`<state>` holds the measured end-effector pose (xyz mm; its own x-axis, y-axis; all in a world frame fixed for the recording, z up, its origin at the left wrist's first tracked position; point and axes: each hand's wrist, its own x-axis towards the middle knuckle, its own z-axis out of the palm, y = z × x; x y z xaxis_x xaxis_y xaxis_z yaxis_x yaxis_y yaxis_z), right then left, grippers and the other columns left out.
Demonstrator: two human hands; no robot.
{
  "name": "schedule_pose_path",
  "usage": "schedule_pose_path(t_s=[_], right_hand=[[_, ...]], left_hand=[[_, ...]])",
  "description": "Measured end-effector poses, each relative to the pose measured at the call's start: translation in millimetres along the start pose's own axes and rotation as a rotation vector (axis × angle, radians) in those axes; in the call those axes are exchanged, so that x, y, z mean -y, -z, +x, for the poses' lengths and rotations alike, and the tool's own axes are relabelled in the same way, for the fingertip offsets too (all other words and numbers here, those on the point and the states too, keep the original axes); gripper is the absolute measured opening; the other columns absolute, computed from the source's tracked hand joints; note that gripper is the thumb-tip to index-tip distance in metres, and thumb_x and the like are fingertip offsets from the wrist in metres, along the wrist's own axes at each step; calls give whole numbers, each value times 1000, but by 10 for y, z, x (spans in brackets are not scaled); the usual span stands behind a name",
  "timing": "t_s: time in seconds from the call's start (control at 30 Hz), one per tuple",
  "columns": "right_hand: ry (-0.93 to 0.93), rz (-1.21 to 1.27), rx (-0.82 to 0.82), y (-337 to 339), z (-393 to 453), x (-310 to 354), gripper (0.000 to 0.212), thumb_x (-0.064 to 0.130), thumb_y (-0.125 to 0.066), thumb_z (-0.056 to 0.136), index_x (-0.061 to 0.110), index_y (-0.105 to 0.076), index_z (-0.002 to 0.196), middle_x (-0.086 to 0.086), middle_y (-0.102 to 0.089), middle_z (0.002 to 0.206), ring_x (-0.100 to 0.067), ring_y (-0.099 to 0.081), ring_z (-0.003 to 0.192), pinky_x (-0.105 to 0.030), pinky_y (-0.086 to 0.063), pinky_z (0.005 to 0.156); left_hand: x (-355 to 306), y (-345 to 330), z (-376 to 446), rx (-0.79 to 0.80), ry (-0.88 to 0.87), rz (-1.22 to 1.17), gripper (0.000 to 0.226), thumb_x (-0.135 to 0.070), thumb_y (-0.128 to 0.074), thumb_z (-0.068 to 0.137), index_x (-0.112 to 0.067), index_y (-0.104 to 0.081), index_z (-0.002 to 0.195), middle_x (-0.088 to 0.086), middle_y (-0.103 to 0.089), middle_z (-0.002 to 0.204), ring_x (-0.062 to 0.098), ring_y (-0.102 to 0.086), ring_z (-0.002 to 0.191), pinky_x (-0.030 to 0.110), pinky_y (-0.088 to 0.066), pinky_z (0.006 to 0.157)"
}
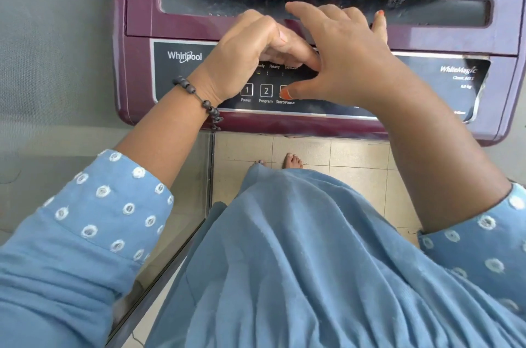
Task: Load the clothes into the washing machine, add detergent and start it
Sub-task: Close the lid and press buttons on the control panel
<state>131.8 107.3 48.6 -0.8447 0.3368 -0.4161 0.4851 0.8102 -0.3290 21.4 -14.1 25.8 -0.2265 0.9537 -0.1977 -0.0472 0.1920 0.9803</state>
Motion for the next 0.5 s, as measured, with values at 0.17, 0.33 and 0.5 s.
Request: schedule_pose_path(t_s=[0.17,0.33,0.5], right_hand=[[-29,47,17,-10,-1,-12,106,56,-76,68,31,-18,153,0,-37,145,-30,-28,137,-67,-1,114],[-31,66,13,-19,-3,-47,106,55,-76,68,31,-18,153,2,-37,145,-27,-27,138,-62,0,116],[-37,76,16,-31,0,-40,107,55,-76,67,32,-18,153,2,-36,146,-27,-25,139,-61,2,116]], left_hand=[[32,92,66,46,-24,-33,57,-9,-22,85,-16,-78,91,-12,-78,93,10,-69,103,22,-50,91],[57,144,126,108,-51,-36,58,-8,-22,84,-10,-79,96,-3,-79,98,18,-69,106,24,-50,92],[66,173,161,175,-19,-51,57,-7,-23,85,-4,-79,97,1,-78,102,17,-68,108,23,-49,94]])
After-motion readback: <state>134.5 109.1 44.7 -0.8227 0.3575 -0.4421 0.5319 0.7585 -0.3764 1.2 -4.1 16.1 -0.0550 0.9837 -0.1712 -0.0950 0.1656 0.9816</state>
